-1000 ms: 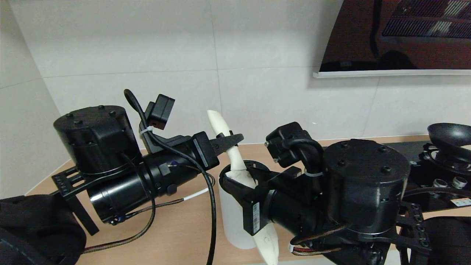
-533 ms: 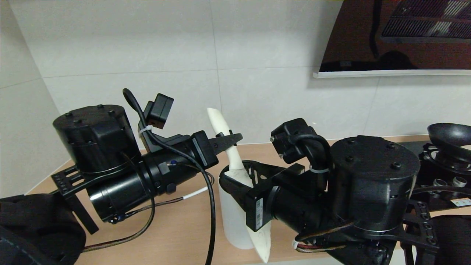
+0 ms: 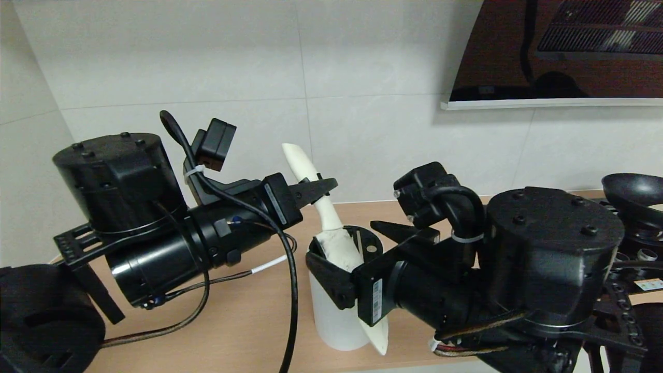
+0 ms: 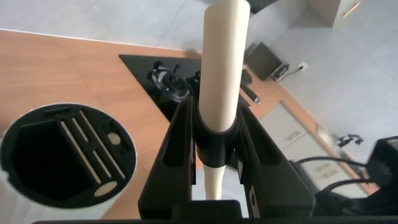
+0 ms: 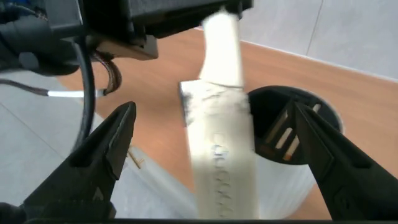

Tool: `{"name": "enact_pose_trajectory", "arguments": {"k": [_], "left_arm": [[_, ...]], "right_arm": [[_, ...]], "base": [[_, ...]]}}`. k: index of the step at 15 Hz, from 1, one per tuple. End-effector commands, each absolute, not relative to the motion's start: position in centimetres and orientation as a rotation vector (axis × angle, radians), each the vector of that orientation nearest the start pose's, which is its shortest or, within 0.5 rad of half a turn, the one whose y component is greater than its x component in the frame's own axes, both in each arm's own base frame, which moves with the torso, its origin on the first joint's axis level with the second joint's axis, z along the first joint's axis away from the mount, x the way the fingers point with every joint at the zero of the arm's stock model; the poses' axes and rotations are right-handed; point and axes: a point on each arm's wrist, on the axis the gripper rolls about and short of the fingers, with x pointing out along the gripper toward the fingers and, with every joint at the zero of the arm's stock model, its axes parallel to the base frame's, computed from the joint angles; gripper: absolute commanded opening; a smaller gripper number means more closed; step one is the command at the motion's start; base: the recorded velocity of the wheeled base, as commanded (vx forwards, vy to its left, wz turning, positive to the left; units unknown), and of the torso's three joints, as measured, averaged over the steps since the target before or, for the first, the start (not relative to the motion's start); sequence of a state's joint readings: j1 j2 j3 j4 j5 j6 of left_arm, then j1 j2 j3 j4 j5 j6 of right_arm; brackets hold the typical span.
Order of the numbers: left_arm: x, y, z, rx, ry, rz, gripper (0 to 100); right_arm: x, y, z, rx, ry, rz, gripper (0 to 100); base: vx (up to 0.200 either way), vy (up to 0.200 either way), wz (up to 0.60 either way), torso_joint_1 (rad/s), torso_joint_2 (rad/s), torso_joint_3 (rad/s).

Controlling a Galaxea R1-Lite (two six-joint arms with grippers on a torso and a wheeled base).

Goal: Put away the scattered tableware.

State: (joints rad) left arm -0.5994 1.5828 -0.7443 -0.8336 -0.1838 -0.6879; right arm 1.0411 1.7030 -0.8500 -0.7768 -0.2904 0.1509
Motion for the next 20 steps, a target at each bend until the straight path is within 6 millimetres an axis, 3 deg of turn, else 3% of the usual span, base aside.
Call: {"name": "enact_pose_trajectory", "arguments": {"k": [1, 5, 7, 9, 11, 16, 18, 20], "left_arm": [[22.7, -14.8, 24.4, -0.621, 0.185, -0.698, 0], [23.5, -14.5, 29.3, -0.549, 0.081, -0.474, 0], [24.2, -15.3, 29.7, -0.458, 0.040, -0.442, 0], [24.6, -15.6, 29.0, -0.363, 0.007, -0.329, 0], [24.8, -17.6, 27.8, -0.337, -0.035, -0.231, 0], [25.5, -19.8, 24.7, -0.196, -0.060, -0.183, 0], [26.8, -21.0, 22.4, -0.139, -0.066, -0.123, 0], [27.3, -22.0, 21.5, -0.138, -0.084, -0.118, 0]], "right_arm": [[17.0, 24.3, 21.6, 0.083, 0.082, 0.690, 100], [20.0, 19.8, 23.2, 0.061, 0.021, 0.521, 100], [22.0, 17.9, 23.2, 0.061, 0.019, 0.429, 100], [22.9, 17.6, 22.7, 0.045, 0.048, 0.397, 100], [23.6, 17.7, 21.7, 0.025, 0.088, 0.376, 100], [23.8, 17.7, 21.4, 0.000, 0.090, 0.371, 100], [23.8, 17.7, 21.4, 0.002, 0.088, 0.369, 100], [23.8, 17.7, 21.5, 0.002, 0.086, 0.372, 100]], "base": [[0.000, 0.000, 0.00, 0.000, 0.00, 0.000], [0.000, 0.000, 0.00, 0.000, 0.00, 0.000], [0.000, 0.000, 0.00, 0.000, 0.00, 0.000], [0.000, 0.000, 0.00, 0.000, 0.00, 0.000], [0.000, 0.000, 0.00, 0.000, 0.00, 0.000], [0.000, 0.000, 0.00, 0.000, 0.00, 0.000], [0.000, 0.000, 0.00, 0.000, 0.00, 0.000], [0.000, 0.000, 0.00, 0.000, 0.00, 0.000]]}}
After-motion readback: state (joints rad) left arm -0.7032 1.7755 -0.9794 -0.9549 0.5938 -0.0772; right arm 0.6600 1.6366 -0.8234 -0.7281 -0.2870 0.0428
